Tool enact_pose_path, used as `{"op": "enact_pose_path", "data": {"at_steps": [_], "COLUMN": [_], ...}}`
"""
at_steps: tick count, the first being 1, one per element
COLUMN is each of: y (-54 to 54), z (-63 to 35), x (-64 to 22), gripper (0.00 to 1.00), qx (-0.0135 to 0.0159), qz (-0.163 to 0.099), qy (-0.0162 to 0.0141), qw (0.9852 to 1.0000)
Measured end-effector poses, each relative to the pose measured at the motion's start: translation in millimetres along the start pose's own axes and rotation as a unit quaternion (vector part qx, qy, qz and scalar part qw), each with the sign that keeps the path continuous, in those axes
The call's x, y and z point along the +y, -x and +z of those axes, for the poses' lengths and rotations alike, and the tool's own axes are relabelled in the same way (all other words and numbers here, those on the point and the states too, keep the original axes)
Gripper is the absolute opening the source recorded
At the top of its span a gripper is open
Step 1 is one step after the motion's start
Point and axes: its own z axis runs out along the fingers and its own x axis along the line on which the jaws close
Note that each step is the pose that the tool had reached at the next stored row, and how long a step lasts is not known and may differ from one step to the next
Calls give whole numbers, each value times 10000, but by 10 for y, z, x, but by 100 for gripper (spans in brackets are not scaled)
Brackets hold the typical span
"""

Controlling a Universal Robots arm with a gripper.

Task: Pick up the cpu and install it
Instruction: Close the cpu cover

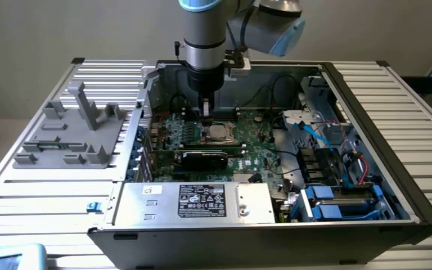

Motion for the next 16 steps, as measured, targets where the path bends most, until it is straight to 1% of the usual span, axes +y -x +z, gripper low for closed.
{"op": "enact_pose_path", "data": {"at_steps": [6, 16], "y": [33, 56], "z": [76, 156], "x": [-27, -76], "gripper": [11, 11], "qx": [0, 0], "qz": [0, 0], "qy": [0, 0], "qw": [10000, 10000]}}
